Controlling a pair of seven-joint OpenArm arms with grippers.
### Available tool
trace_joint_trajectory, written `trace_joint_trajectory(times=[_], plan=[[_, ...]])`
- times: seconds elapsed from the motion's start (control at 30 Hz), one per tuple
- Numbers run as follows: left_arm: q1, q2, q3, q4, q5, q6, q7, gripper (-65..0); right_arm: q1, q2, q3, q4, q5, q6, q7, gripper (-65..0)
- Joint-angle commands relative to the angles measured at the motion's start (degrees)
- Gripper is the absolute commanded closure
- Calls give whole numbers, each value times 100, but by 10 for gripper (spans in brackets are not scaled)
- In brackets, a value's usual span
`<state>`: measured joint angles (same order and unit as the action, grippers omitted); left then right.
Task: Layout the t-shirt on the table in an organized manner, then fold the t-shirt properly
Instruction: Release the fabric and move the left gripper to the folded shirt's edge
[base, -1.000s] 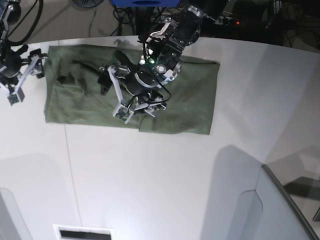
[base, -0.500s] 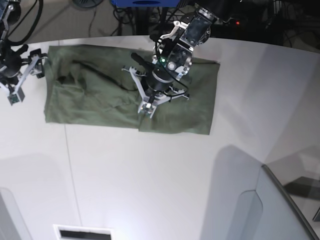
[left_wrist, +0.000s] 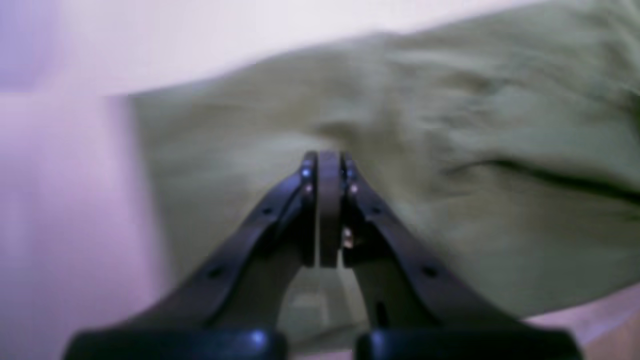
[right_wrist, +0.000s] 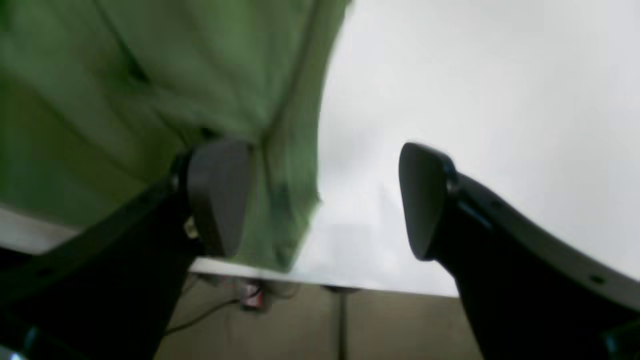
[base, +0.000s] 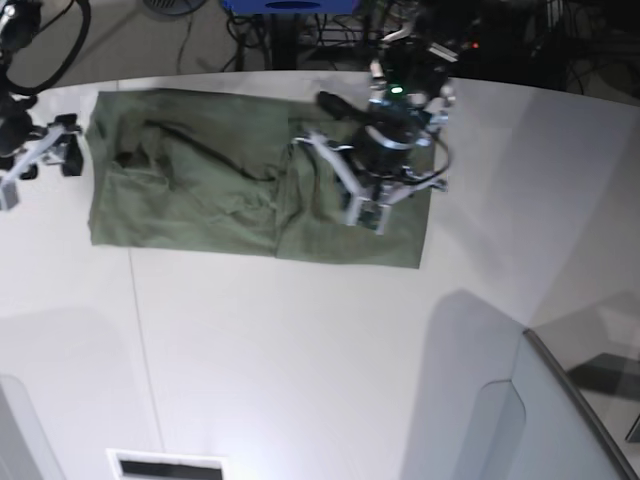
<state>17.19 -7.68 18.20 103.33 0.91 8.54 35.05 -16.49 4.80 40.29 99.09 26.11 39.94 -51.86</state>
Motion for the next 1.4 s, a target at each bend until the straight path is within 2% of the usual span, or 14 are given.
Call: trace_joint_trajectory(times=[0.0,0.13,0.23,0.3,0.33,0.43,0.57,0.73,0.87,1.23,1.37], plan=[[123,-124,-180,186,37,21,-54,0,45,78,63,-76,233,6,12,-473],[668,-572,-1156,256,-7,4,-98,0,370,430,133,-1017,523,6,-173,-537],[1046,-748,-1991,230,-7,-14,-195,0,757,782,133,-2247,822,6,-287,-552],[1248,-757,-2404,177,-7,-49,-529,0,933,966,107,-2898,1060,6,-296,-557],[1327,-757,-2606,168,-7,-155,-705,0,1003,1046,98,-3135,1139,6,-296,-558],[1424,-695,-3108,-122,-16,-788,-1056,0,1135,1133,89,-3566,1358,6,-305,-558],[1019,-432,-3239,-1001,-16,-1456,-1311,0,1117,1125,63,-3601,1631,6,-419,-558],[430,-142,-3187,-1792,-16,-1711,-1338,0,1082,1116,-711,-3654,2079,6,-577,-558],[26,122,-3239,-2038,-16,-2300,-1338,0,1056,1107,-1054,-3759,2273,6,-498,-558],[-704,166,-3195,-3005,-25,-2361,-1338,0,1100,1107,-1467,-3742,2273,6,-507,-558],[-827,228,-3195,-3260,-25,-2361,-1338,0,1073,1151,-1502,-3733,2783,6,-551,-560]])
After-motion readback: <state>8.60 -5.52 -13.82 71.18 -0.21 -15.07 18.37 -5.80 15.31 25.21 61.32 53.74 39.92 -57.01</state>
